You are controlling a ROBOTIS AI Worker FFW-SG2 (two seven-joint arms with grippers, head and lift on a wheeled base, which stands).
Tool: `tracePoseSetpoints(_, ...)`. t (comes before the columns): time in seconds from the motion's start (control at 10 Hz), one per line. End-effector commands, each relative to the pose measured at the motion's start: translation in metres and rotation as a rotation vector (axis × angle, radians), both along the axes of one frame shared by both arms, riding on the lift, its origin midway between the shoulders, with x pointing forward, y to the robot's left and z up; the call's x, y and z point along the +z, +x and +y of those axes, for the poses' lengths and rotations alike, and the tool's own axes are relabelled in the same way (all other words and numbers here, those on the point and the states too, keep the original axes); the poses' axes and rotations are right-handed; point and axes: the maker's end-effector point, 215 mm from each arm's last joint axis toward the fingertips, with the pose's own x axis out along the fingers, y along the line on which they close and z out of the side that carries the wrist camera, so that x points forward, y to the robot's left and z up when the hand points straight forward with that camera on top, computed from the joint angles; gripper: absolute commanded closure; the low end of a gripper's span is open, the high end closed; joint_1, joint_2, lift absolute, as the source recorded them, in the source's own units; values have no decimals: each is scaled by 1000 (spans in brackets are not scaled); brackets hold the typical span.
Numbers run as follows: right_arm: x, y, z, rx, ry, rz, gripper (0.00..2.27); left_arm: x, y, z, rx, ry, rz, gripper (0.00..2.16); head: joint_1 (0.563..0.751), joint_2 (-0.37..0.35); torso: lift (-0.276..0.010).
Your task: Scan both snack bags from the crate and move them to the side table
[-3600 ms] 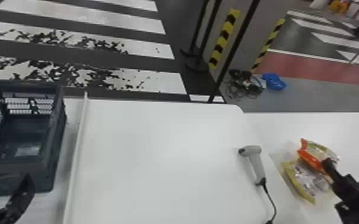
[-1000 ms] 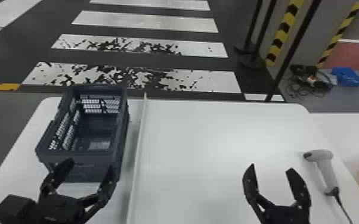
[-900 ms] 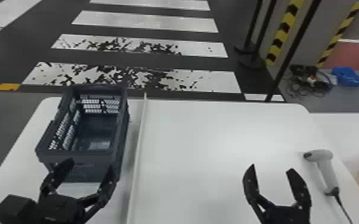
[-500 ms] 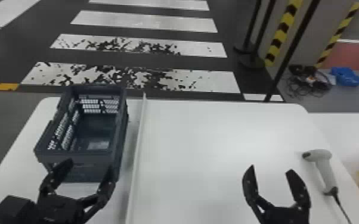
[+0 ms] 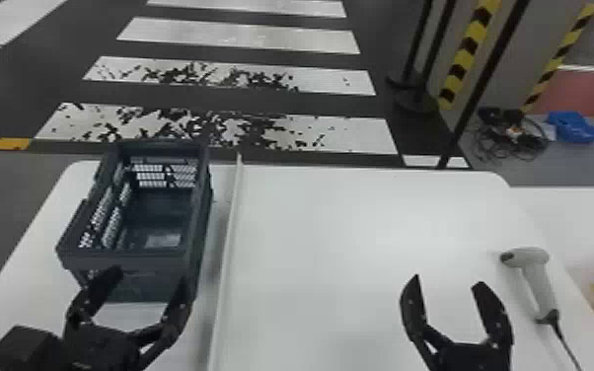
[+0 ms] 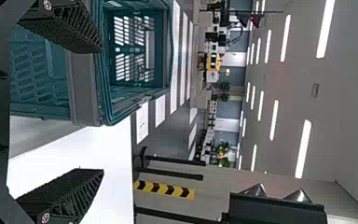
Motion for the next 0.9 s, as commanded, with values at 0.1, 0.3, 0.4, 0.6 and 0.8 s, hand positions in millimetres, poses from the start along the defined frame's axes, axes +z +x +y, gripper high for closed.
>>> tracePoseSetpoints(0.1, 0, -1, 0, 0, 0, 1, 93, -1, -1, -3, -6, -1, 4, 83, 695, -88, -99)
tracePoseSetpoints(0.3, 0, -2, 0, 1, -1, 1, 93, -2, -3, -4, -10, -2, 5, 83, 695, -93, -99)
tracePoseSetpoints(0.4, 0, -2, 1, 2, 1, 1, 93, -1, -4, -4, -9, -2, 2, 83, 695, -95, -99)
tracePoseSetpoints(0.6, 0, -2, 1, 3, 1, 1, 93, 0, -4, -4, -9, -3, -1, 83, 695, -94, -99)
tracePoseSetpoints(0.8, 0, -4, 1, 3, 1, 3, 93, 0, -4, -4, -10, -2, -1, 83, 695, -93, -99)
